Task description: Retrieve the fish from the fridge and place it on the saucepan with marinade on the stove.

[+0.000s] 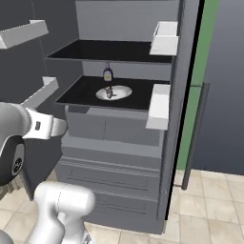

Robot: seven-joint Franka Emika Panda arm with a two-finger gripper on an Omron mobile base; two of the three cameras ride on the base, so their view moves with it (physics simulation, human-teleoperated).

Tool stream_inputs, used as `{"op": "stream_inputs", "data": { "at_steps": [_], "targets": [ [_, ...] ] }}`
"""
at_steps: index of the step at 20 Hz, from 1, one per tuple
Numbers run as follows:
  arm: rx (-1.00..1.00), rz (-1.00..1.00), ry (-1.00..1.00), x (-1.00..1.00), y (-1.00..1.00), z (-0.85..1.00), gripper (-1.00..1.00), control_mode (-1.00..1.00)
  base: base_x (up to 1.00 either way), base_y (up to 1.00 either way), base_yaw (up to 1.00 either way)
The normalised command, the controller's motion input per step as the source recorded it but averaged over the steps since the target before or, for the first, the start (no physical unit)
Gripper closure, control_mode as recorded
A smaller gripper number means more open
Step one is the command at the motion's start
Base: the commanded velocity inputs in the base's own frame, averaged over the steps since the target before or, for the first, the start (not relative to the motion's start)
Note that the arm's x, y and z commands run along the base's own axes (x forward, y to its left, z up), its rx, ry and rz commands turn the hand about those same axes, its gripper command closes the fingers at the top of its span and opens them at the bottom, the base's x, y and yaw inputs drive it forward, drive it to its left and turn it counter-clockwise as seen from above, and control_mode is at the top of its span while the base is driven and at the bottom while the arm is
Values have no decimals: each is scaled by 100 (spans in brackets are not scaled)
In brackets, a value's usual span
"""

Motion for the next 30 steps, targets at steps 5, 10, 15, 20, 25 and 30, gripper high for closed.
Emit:
{"op": "stream_inputs", "data": {
  "at_steps": [5, 10, 15, 20, 25, 30],
  "targets": [
    [0, 0, 0, 0, 0, 0, -100, 100, 68, -42, 5],
    [0, 0, 0, 0, 0, 0, -100, 100, 69, -39, 5],
    [0, 0, 0, 0, 0, 0, -100, 100, 83, -8, 1],
    [0, 0, 0, 0, 0, 0, -100, 100, 98, 0, 0],
    [0, 0, 0, 0, 0, 0, -100, 100, 98, 0, 0],
    [0, 0, 0, 0, 0, 0, -100, 100, 33, 0, 0]
  ]
}}
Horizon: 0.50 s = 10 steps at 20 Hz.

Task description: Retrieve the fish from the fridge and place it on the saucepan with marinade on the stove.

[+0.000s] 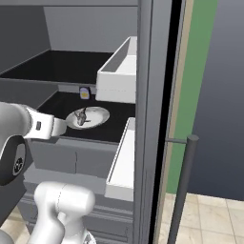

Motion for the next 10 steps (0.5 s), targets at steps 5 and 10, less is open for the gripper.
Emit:
{"op": "stream_inputs", "data": {
  "at_steps": [5, 10],
  "targets": [
    [0, 0, 0, 0, 0, 0, -100, 100, 6, 0, 0],
    [0, 0, 11, 15, 5, 0, -100, -100, 4, 1, 0]
  ]
}}
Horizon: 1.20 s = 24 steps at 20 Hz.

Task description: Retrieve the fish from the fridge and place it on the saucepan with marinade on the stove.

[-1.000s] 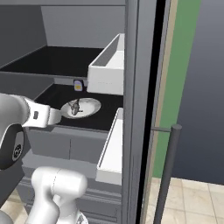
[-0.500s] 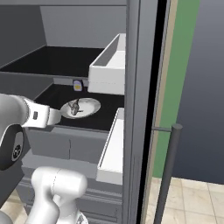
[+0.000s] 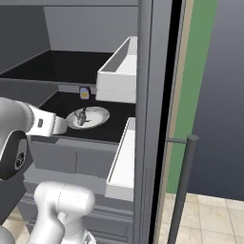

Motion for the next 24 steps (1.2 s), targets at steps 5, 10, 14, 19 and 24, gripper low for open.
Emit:
{"op": "stream_inputs", "data": {
  "at_steps": [5, 10, 14, 19, 24],
  "targets": [
    [0, 0, 18, 18, 2, -6, -100, -100, 0, 0, 0],
    [0, 0, 3, 3, 0, -30, -100, -100, 0, 0, 0],
    [0, 0, 0, 6, 0, -39, -100, -100, 0, 0, 0],
    [0, 0, 7, 15, 0, -14, -100, -100, 0, 0, 0],
    [-2, 0, 19, 16, 5, 0, -100, -100, 0, 0, 0]
  ]
}}
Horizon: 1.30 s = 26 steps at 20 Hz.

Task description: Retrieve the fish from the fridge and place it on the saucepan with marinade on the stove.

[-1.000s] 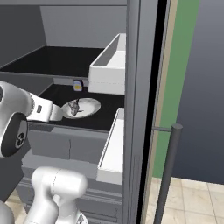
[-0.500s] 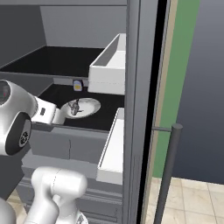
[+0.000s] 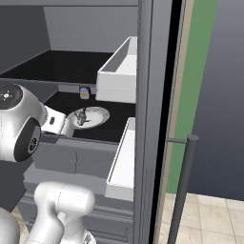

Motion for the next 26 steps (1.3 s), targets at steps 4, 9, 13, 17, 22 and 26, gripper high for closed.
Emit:
{"op": "stream_inputs", "data": {
  "at_steps": [4, 9, 13, 17, 22, 26],
  "targets": [
    [-6, 0, 19, 12, 8, 0, -100, -100, 0, 0, 0],
    [-3, 2, 1, 4, 2, -22, -100, -100, 0, 0, 0],
    [0, 3, -9, 3, 0, -30, -100, -100, 0, 0, 0],
    [0, 2, -14, 14, 0, -29, -100, -100, 0, 0, 0],
    [0, 1, -12, 27, 0, -2, -100, -100, 0, 0, 0],
    [0, 0, -1, 34, 0, 0, -100, -100, 0, 0, 0]
  ]
}}
